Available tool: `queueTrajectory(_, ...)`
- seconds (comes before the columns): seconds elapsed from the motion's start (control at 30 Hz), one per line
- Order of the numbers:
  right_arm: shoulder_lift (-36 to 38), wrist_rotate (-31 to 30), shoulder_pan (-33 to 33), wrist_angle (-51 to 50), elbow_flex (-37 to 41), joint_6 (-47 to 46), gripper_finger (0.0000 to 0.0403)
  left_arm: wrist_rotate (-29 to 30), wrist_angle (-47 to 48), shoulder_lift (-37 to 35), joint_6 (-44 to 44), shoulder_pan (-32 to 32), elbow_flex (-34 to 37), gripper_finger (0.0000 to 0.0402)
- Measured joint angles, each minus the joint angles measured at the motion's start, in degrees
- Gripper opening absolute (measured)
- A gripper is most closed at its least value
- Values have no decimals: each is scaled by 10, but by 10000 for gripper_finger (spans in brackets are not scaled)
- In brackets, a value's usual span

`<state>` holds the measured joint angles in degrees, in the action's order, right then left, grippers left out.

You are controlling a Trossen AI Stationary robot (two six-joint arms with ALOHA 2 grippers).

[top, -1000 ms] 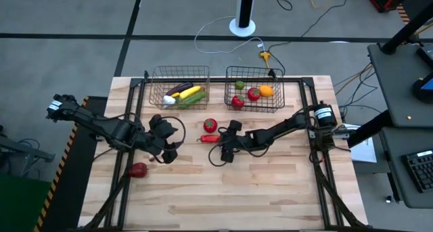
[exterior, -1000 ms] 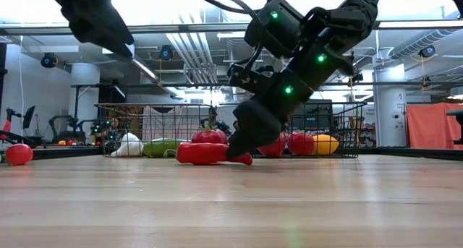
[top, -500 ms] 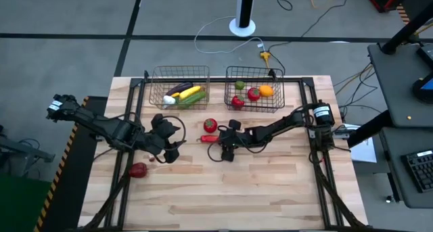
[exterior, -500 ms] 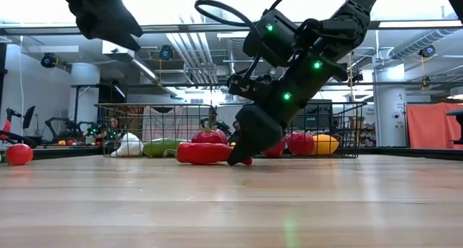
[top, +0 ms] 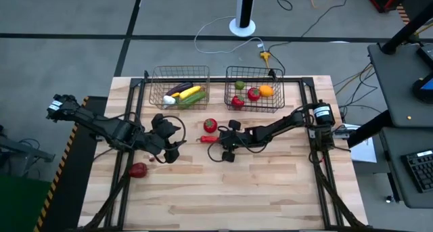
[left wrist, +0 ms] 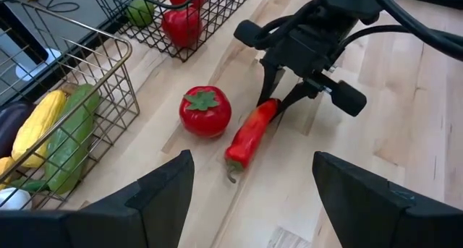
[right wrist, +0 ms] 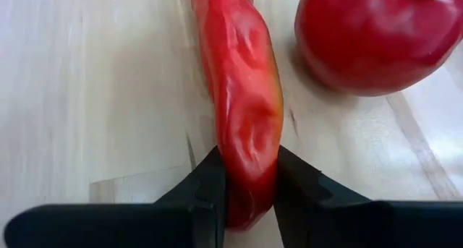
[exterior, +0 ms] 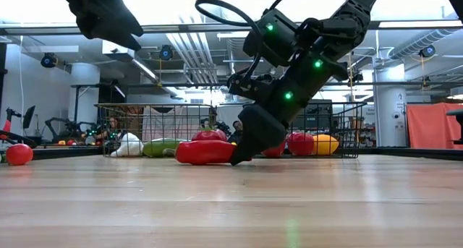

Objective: Sort produce into baskets
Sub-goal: Put the red chili pepper into the left wire basket

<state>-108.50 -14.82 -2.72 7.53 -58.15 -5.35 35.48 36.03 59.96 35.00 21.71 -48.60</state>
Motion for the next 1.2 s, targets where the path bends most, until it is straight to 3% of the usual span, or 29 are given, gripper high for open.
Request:
queueTrajectory(0.47, 61, 3, -51, -13, 6, 8, 72, 1, -54, 0, -25, 0, 6, 265)
queueTrajectory(0.6, 90, -8, -77, -12, 18, 8, 71, 0, -150, -1, -77, 0, 36, 265)
queueTrajectory(0.77, 123, -65, -114, 10, 50, -2, 71, -30, -310, 1, -136, 2, 96, 265)
queueTrajectory(1.0, 148, -77, -136, 175, 111, 12, 70, -64, -506, 1, -193, 4, 177, 265)
queueTrajectory(1.2, 148, -65, -138, 326, 144, 53, 70, -65, -592, 1, -228, 4, 214, 265)
